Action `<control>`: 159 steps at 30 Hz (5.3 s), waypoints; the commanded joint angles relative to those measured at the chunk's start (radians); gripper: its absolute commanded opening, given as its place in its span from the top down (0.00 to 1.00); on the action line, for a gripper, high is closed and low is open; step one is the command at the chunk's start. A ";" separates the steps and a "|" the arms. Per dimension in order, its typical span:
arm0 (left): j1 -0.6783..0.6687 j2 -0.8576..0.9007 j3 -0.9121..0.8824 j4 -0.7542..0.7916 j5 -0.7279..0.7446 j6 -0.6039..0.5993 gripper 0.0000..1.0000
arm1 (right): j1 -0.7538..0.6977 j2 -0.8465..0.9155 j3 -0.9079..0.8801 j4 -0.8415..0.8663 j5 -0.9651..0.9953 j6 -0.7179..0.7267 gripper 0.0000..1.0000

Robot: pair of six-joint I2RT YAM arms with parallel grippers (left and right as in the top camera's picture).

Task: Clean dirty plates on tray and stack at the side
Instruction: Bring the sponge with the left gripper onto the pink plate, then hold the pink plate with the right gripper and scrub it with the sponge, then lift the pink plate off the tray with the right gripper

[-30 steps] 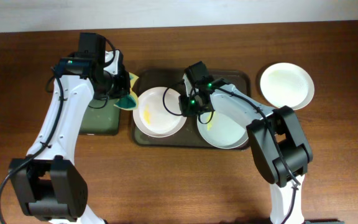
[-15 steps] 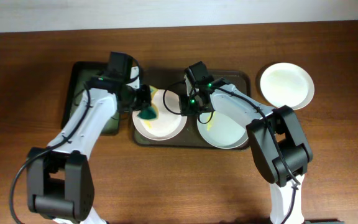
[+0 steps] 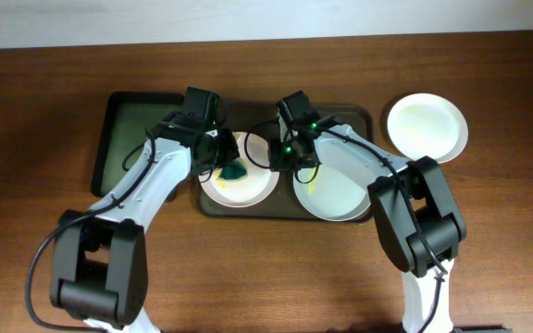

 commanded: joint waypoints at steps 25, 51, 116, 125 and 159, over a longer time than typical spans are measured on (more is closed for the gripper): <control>0.020 0.140 0.029 -0.007 -0.348 0.215 1.00 | -0.034 0.027 -0.003 -0.029 0.023 0.011 0.96; -0.040 0.314 0.157 0.010 0.183 0.013 1.00 | -0.035 0.027 -0.003 -0.020 0.023 0.012 0.96; 0.002 0.478 0.479 -0.596 -0.594 0.111 1.00 | -0.034 0.027 -0.003 -0.022 0.023 0.011 0.96; 0.029 0.472 0.760 -0.728 -0.594 0.112 1.00 | -0.034 0.023 -0.003 -0.021 0.023 0.011 0.96; 0.428 0.380 0.985 -0.856 -0.159 0.248 1.00 | 0.426 -0.413 0.060 0.444 1.187 -1.343 0.97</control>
